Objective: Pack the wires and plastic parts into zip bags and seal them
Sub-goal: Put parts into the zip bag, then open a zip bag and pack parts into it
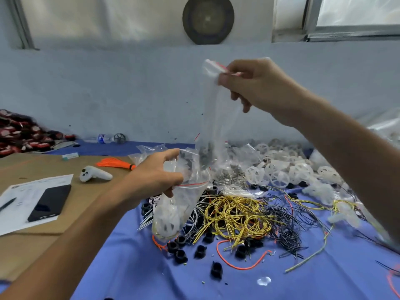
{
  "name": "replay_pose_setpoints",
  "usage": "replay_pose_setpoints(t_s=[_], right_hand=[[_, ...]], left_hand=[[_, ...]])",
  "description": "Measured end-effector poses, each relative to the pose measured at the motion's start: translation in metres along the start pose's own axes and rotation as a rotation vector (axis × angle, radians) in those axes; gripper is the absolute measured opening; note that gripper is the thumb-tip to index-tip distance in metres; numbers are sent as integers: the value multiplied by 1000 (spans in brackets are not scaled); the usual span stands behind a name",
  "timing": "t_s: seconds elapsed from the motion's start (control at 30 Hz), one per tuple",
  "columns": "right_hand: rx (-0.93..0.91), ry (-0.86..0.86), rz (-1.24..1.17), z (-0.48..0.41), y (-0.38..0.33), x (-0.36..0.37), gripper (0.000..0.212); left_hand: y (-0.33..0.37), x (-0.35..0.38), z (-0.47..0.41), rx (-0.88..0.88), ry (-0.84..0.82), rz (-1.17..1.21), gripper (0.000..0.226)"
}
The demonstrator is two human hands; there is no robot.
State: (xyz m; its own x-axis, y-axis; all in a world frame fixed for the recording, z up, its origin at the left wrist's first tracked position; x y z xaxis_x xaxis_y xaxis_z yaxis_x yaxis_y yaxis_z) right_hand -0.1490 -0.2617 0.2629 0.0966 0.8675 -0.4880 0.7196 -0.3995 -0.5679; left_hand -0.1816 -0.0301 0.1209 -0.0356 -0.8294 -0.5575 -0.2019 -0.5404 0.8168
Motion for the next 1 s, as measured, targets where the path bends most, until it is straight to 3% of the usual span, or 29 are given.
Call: replay_pose_setpoints(t_s=[0.17, 0.33, 0.47, 0.67, 0.83, 0.93, 1.0], right_hand=[[32, -129, -9, 2, 0, 39, 13], [22, -210, 219, 5, 6, 63, 17], [-34, -453, 368, 13, -1, 75, 18], [8, -768, 392, 32, -5, 99, 16], [100, -1115, 575, 46, 7, 143, 22], [118, -1088, 638, 51, 14, 148, 47], [76, -985, 683, 51, 13, 147, 48]], left_hand=[[0, -5, 3, 40, -52, 49, 62], [-9, -11, 7, 11, -78, 116, 77], [-5, -14, 11, 84, -135, 213, 52], [3, -11, 12, 83, -134, 187, 57], [12, -9, 13, 97, -104, 126, 65], [22, -10, 13, 93, -130, 194, 77], [27, -10, 12, 99, -172, 164, 75]])
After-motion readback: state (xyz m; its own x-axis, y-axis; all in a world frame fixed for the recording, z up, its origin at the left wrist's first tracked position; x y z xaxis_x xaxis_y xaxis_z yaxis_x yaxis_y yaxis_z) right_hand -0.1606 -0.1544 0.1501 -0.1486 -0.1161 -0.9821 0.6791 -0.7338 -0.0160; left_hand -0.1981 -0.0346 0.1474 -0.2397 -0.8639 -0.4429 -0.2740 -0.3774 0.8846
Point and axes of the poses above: each hand's wrist, its own z-axis away from the middle knuckle, its own x-axis out of the palm, y = z × x, the point moved 2 cm from there along -z, towards the middle knuckle, and after that the axes turned 2 degrees about -z, right-handed, at the moved point
